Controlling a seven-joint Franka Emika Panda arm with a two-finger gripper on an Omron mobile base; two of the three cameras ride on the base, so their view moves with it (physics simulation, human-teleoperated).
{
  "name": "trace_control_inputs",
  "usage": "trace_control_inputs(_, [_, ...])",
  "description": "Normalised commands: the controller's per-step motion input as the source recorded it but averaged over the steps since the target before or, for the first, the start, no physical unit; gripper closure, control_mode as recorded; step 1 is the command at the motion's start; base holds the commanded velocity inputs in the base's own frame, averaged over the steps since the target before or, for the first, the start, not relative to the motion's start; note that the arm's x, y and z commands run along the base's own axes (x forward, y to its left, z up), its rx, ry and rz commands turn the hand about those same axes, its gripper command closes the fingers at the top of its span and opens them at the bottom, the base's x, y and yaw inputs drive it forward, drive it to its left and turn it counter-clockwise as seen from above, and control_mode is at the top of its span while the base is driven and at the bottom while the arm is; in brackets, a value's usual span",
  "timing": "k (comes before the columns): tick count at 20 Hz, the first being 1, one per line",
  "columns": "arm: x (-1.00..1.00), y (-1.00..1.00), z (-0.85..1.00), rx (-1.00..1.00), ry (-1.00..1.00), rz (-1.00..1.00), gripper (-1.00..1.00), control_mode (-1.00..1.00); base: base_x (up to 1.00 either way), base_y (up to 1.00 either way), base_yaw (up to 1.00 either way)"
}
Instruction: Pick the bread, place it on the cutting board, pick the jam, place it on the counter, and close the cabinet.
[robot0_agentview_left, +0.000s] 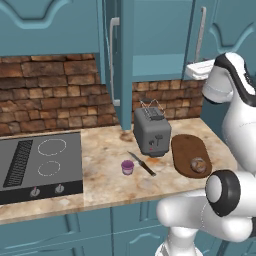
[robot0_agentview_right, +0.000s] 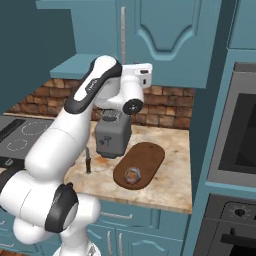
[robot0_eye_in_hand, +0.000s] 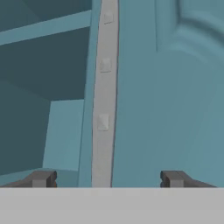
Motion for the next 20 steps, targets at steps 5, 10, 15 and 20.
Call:
trace_control_inputs(5, [-0.21,-0.16,0.03,0.0,-0.02,0.0,-1.0,-1.0,0.0,0.0,0.0])
trace_control_inputs(10, [-0.34,-0.01,0.07,0.0,-0.01,0.0,-1.0,-1.0,0.0,0.0,0.0])
trace_control_inputs(15, [-0.32,0.0,0.24,0.0,0.0,-0.03,-1.0,-1.0,0.0,0.0,0.0])
trace_control_inputs(20, [-0.25,0.0,0.29,0.0,0.0,-0.06,-1.0,-1.0,0.0,0.0,0.0])
